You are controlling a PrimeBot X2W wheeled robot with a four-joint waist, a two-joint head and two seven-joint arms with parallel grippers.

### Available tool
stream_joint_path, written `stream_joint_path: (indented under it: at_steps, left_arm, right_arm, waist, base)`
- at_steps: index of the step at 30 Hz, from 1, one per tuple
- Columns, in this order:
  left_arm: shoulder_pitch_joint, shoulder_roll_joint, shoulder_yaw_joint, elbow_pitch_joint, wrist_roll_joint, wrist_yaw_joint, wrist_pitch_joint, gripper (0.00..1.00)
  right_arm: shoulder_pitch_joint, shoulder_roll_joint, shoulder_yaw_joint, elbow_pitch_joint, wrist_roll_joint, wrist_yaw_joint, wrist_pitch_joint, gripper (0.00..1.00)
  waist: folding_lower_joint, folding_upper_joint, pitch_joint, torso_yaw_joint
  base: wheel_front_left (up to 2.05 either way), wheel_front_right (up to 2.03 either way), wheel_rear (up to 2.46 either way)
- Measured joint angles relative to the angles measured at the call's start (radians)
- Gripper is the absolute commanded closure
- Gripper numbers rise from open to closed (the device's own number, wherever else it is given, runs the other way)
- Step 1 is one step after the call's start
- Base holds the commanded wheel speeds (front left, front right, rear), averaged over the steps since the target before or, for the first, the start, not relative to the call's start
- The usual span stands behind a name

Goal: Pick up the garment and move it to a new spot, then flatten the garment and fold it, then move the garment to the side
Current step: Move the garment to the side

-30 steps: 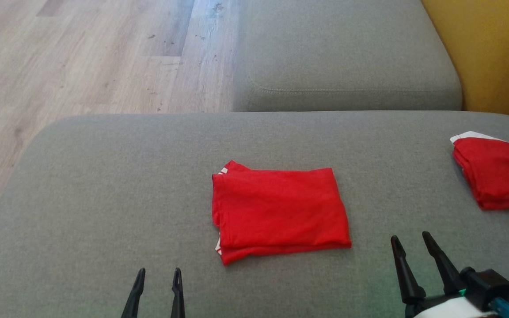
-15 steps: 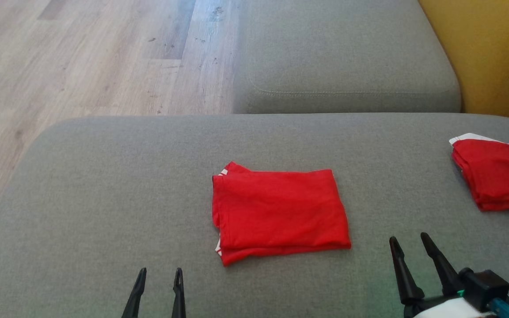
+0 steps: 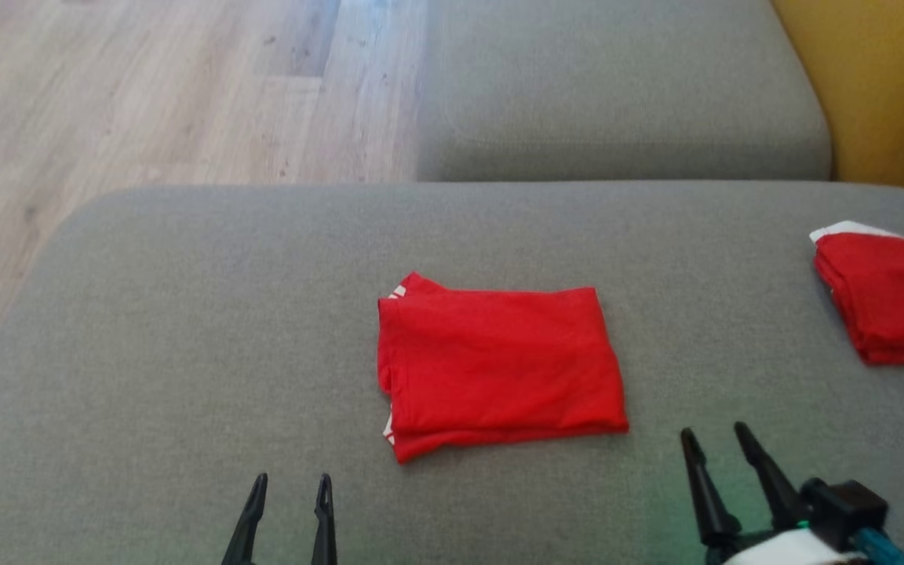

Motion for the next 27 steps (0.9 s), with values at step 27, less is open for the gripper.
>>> stream_joint_path:
  at_steps: [27]
  left_arm:
    - [-0.166, -0.026, -0.075, 0.056, 0.016, -0.033, 0.0, 0.0]
  right_arm:
    - [-0.539, -0.192, 0.302, 0.331, 0.748, 0.0, 0.455, 0.0]
  waist:
    - [0.0001, 0.0, 0.208, 0.084]
  base:
    - [0.0, 0.0, 0.0]
